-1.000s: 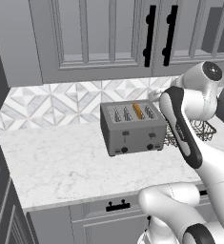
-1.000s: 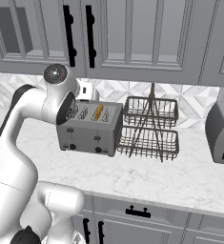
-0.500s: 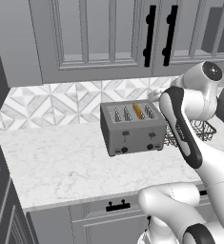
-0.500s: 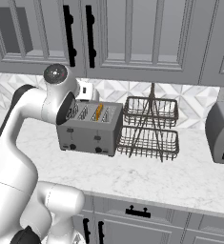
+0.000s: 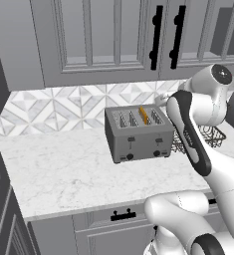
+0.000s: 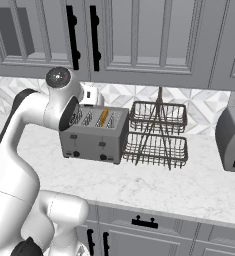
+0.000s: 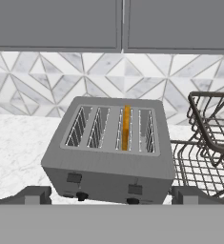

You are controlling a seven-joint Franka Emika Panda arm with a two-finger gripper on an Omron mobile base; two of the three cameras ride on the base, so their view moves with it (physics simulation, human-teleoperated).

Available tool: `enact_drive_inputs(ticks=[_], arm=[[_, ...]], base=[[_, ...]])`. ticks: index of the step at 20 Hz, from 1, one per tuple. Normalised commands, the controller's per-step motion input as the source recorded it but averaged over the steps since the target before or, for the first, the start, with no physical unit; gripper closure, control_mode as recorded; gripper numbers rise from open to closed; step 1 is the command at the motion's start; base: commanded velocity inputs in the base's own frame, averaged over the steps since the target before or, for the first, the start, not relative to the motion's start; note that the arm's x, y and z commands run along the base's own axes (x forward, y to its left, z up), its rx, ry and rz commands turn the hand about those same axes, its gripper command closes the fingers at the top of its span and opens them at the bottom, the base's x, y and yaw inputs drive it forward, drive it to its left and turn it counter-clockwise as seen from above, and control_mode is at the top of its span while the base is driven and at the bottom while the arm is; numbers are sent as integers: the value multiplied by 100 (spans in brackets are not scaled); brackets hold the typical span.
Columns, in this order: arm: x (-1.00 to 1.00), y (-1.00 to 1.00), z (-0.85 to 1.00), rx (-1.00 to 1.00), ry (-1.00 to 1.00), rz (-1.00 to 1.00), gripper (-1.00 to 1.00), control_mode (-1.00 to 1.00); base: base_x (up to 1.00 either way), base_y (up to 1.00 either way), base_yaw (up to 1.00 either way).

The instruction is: Start the toaster. Once the lever pops up, take the bread to the plate on the dining counter.

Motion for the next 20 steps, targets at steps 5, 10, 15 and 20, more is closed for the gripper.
enact_drive_inputs(ticks=[5,10,15,20], arm=[[0,0,0,0,0,0,-100,-100],[0,0,0,0,0,0,-100,-100],[0,0,0,0,0,0,-100,-100],[0,0,0,0,0,0,-100,-100]], base=[[0,0,0],[0,0,0],[0,0,0],[0,0,0]])
